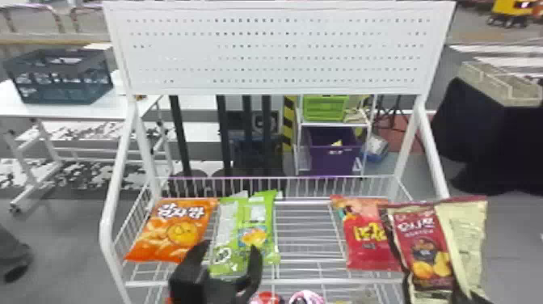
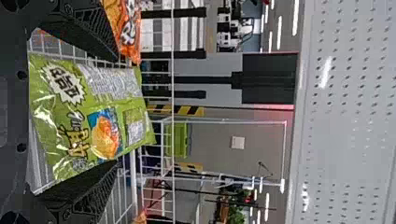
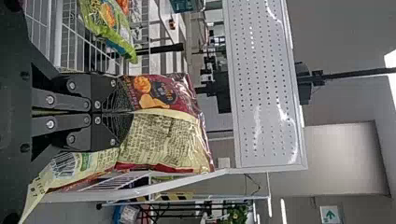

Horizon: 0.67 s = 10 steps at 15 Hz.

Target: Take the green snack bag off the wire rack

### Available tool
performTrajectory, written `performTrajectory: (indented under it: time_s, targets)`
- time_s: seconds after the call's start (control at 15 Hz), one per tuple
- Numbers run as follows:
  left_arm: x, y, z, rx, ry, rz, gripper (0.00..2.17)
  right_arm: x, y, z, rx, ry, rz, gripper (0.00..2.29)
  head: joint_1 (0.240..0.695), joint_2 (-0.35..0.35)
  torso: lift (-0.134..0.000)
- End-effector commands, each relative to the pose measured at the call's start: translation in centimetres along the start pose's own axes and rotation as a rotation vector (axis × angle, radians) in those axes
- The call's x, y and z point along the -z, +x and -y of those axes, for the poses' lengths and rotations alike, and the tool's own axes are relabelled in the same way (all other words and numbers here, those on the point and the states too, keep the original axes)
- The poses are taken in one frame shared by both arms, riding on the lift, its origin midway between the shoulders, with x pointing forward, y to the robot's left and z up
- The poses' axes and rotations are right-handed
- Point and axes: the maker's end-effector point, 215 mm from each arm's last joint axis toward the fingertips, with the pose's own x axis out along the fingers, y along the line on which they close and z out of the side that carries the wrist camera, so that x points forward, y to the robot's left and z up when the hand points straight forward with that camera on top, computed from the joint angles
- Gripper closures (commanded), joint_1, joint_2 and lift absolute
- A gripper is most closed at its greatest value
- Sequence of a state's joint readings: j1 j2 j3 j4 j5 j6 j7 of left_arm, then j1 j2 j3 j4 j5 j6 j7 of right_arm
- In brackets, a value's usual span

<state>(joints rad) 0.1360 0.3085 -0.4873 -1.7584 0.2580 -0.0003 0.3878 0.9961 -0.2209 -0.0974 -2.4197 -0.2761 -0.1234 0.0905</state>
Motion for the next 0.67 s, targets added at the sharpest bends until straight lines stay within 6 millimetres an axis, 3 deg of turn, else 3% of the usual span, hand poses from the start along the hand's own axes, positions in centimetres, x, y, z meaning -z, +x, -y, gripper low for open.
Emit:
performTrajectory:
  time_s: [0.0, 0.2, 0.47, 0.6]
  targets:
    - [1.4, 3.8, 0.8, 0.009, 0.005, -0.036, 0.13, 0.5, -0.1, 0.3, 0.005, -0.002, -0.009, 2.24, 0.499, 0.0, 0.0]
    - [2.9, 7.0, -0.3, -0.003, -0.003, -0.078, 0.14, 0.5, -0.1, 0.5, 0.011, -0.005, 0.0, 2.24, 0.499, 0.0, 0.0]
    - [4.9, 8.2, -0.6, 0.025, -0.004, -0.15, 0.28, 0.1, 0.0, 0.6, 0.014, -0.004, 0.008, 2.24, 0.499, 0.0, 0.0]
    - [5.8, 8.2, -0.7, 0.029, 0.007, -0.187, 0.67, 0.1, 0.0, 0.5, 0.016, -0.001, 0.01, 2.24, 0.499, 0.0, 0.0]
